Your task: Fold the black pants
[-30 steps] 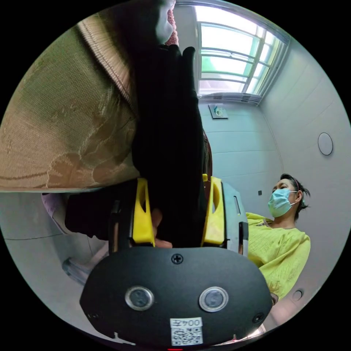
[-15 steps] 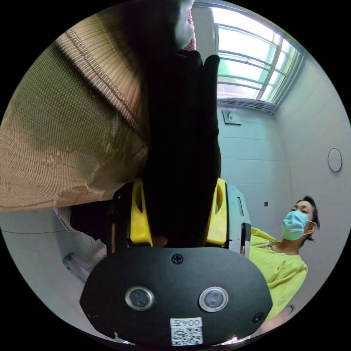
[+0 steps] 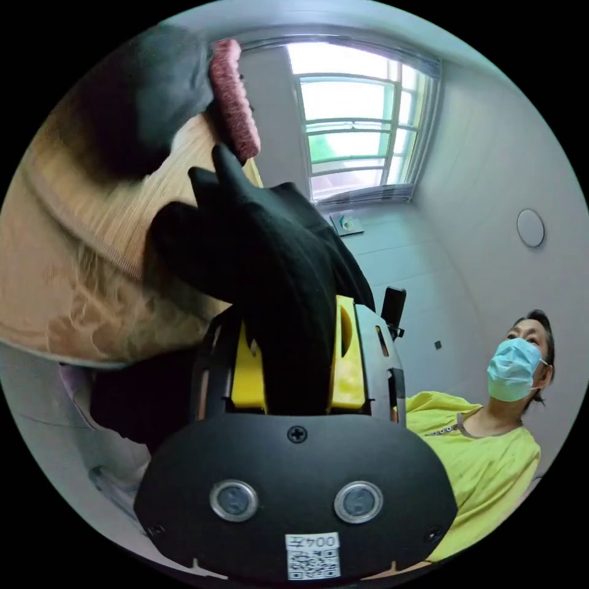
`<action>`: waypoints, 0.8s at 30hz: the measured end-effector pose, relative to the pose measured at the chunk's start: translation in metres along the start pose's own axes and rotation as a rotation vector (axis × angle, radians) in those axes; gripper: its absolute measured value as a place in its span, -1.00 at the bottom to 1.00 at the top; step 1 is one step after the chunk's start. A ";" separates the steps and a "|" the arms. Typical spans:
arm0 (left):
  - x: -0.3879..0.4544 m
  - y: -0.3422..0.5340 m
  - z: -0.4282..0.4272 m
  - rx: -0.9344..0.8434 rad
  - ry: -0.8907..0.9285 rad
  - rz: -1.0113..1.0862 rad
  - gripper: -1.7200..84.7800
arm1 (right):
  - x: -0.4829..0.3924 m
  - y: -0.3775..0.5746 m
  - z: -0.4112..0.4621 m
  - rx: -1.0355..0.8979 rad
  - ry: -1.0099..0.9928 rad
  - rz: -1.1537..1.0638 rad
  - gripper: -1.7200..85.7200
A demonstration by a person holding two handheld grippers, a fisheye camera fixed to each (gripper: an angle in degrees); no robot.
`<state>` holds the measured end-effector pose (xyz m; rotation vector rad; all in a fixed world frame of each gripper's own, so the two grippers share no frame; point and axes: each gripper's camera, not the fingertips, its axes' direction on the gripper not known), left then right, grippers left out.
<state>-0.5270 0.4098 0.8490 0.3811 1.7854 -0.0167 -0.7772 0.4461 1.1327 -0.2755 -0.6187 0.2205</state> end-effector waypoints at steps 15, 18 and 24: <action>0.125 -0.380 -0.028 -0.207 -0.366 0.385 -0.53 | 0.019 -0.197 -0.049 0.476 -0.100 -0.067 -0.71; 0.062 -0.397 -0.036 -0.311 -0.493 0.331 -0.53 | 0.057 -0.207 0.020 0.490 -0.210 0.031 -0.70; -0.108 -0.361 -0.061 -0.328 -0.577 0.024 -0.56 | 0.148 -0.177 0.190 0.404 -0.526 0.418 -0.69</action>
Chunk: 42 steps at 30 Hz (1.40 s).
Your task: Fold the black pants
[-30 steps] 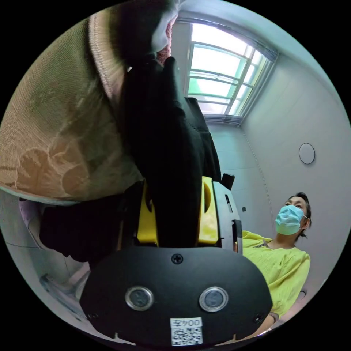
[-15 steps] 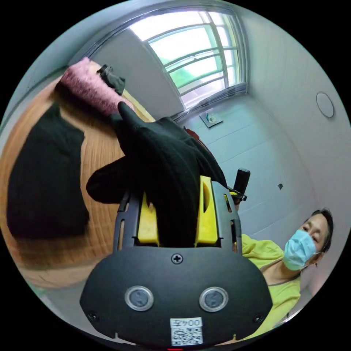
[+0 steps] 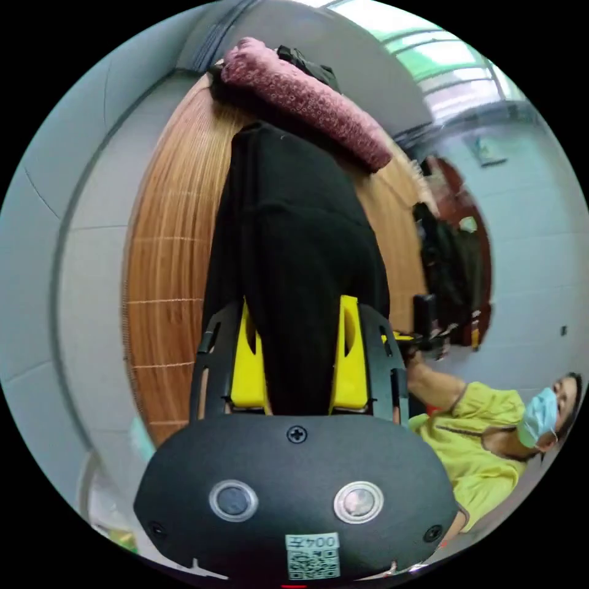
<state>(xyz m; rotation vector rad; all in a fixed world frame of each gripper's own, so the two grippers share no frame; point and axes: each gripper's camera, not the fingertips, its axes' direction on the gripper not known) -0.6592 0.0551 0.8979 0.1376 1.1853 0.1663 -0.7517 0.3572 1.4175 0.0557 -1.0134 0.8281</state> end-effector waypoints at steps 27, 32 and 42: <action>0.229 0.064 0.068 0.341 -0.862 0.352 -0.95 | -0.143 0.143 -0.075 0.159 0.810 -0.536 -0.95; 0.240 0.061 0.063 0.315 -0.870 0.342 -0.95 | -0.140 0.216 -0.159 0.135 1.254 -0.527 -0.97; 0.360 0.153 0.022 0.393 -0.442 0.524 -0.94 | -0.111 0.301 -0.216 0.052 1.464 -0.238 -0.94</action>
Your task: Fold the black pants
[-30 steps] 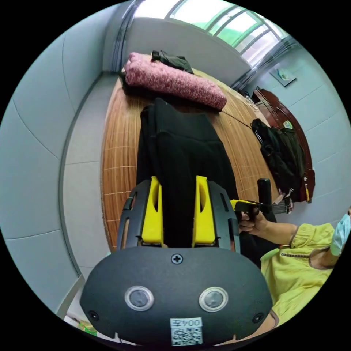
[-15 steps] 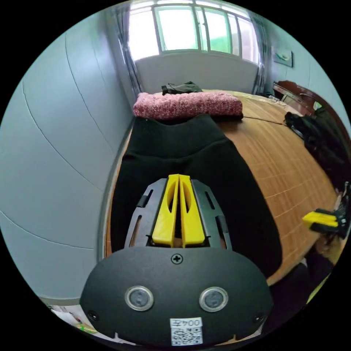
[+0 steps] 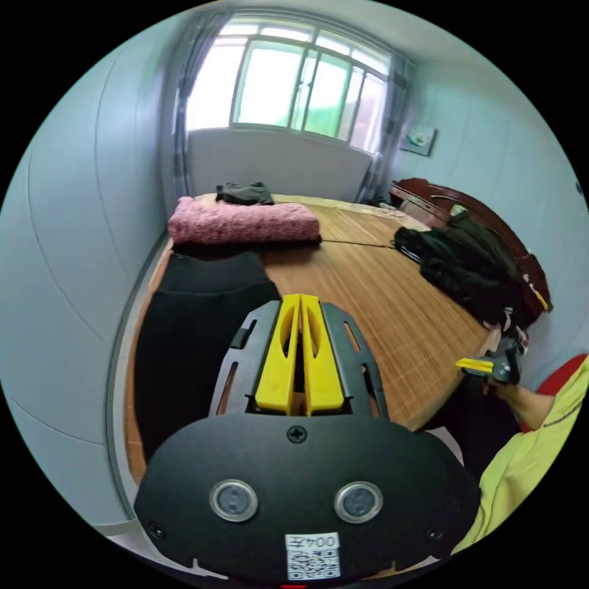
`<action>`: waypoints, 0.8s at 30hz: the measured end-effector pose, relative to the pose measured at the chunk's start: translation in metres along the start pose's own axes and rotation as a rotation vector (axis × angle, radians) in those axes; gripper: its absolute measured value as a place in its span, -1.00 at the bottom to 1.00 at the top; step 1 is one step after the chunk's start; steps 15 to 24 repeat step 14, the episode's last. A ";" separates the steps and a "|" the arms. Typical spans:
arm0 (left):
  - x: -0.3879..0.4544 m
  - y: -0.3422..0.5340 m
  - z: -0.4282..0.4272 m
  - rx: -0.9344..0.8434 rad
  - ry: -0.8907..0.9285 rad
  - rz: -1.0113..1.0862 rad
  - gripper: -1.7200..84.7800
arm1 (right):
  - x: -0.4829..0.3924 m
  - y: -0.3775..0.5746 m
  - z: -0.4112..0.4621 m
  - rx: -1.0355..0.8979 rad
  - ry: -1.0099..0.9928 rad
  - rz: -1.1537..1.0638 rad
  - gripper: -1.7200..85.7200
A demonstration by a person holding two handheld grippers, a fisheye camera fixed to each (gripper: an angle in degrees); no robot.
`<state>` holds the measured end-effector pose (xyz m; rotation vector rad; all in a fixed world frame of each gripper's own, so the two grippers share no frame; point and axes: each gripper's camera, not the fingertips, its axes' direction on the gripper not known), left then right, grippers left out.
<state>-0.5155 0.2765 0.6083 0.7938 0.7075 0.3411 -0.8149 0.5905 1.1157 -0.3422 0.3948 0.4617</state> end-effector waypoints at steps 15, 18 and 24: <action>0.194 0.130 0.104 -0.211 -0.238 -0.060 -0.94 | 0.135 0.120 -0.142 0.590 -0.036 0.328 -0.98; 0.194 0.130 0.104 -0.211 -0.238 -0.060 -0.94 | 0.135 0.120 -0.142 0.590 -0.036 0.328 -0.98; 0.194 0.130 0.104 -0.211 -0.238 -0.060 -0.94 | 0.135 0.120 -0.142 0.590 -0.036 0.328 -0.98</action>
